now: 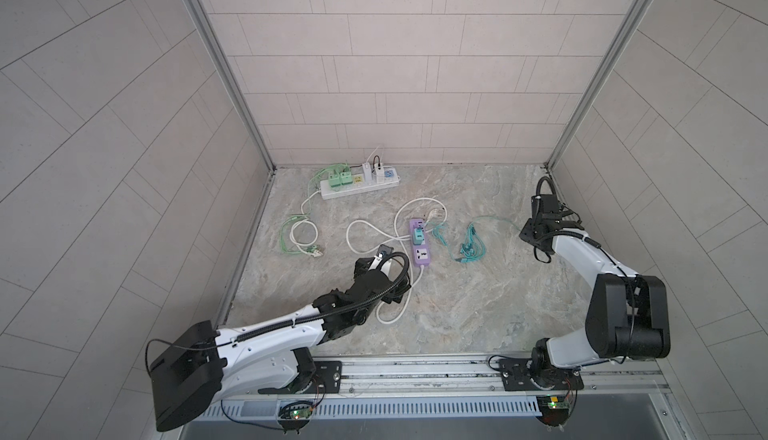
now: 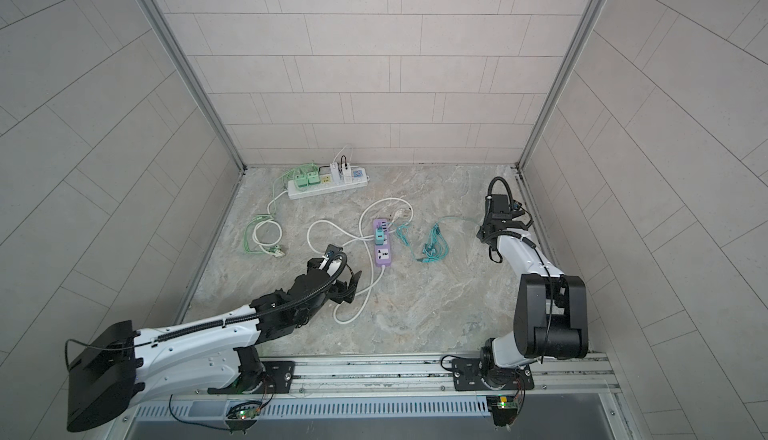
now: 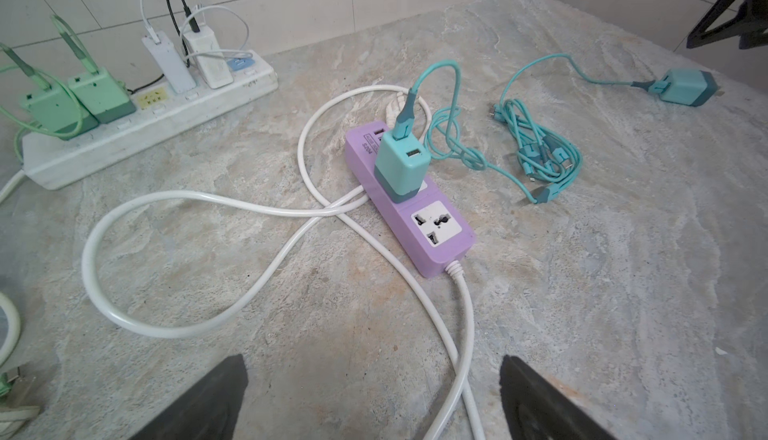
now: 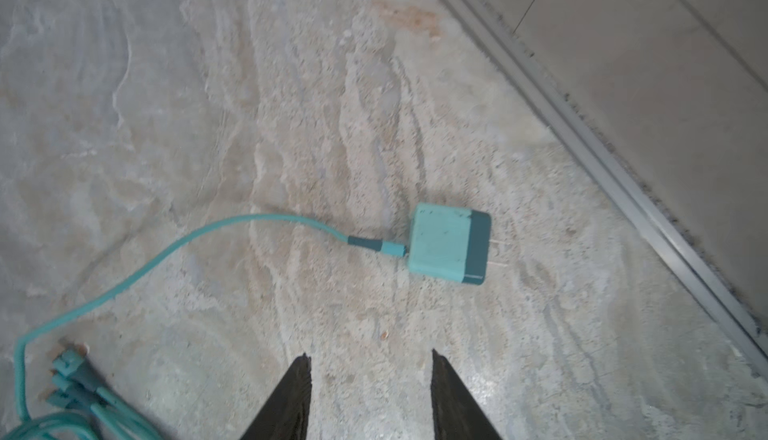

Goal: Insert the plug
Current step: 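Move the right gripper to the second teal charger and grasp it, then lift the second teal charger with the right gripper and carry it toward the left gripper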

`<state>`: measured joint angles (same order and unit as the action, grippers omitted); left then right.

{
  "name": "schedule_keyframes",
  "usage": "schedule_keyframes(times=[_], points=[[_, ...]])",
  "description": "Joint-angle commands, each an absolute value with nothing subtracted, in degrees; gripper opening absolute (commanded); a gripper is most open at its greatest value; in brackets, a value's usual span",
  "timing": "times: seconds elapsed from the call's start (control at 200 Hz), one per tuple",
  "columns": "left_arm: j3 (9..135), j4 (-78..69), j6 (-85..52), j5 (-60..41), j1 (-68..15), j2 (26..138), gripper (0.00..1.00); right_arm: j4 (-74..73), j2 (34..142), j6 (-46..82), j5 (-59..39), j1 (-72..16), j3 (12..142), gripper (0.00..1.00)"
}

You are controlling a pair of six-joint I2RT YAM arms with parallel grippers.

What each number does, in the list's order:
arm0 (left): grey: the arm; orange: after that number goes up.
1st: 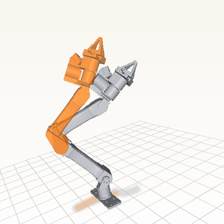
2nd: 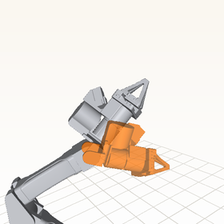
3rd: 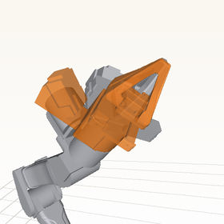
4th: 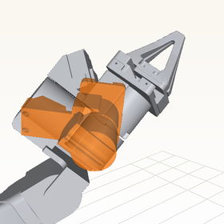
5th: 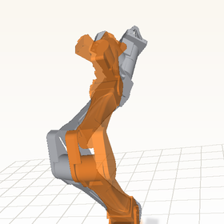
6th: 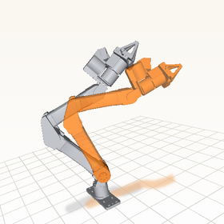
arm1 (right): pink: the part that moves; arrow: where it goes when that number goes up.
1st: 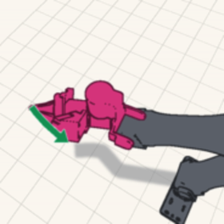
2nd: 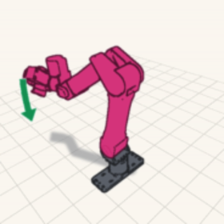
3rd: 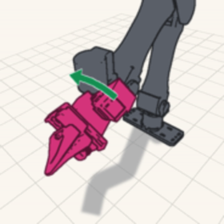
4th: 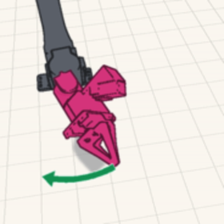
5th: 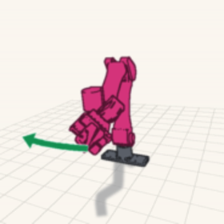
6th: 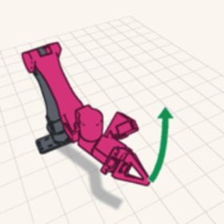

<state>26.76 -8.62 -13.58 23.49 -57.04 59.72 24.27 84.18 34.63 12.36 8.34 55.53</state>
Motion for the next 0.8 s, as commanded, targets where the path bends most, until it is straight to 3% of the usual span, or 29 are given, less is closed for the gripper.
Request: schedule_keyframes(times=[0.0, 0.265, 0.796], points=[[29.1, -6.7, -11.5, 23.3, -57.1, 58.6, 1.0, 26.9, 85.4, 34.1, 16.4, 11.3, 56.6, 0.47], [29.5, -9.4, -13.9, 22.1, -57.2, 62.1, 1.0, 25.0, 92.3, 33.7, 10.7, 20.0, 59.4, 0.46], [33.1, -9.6, -16.0, 23.0, -57.1, 67.0, 1.0, 24.8, 105.2, 34.7, -1.2, 23.1, 67.2, 0.47]])
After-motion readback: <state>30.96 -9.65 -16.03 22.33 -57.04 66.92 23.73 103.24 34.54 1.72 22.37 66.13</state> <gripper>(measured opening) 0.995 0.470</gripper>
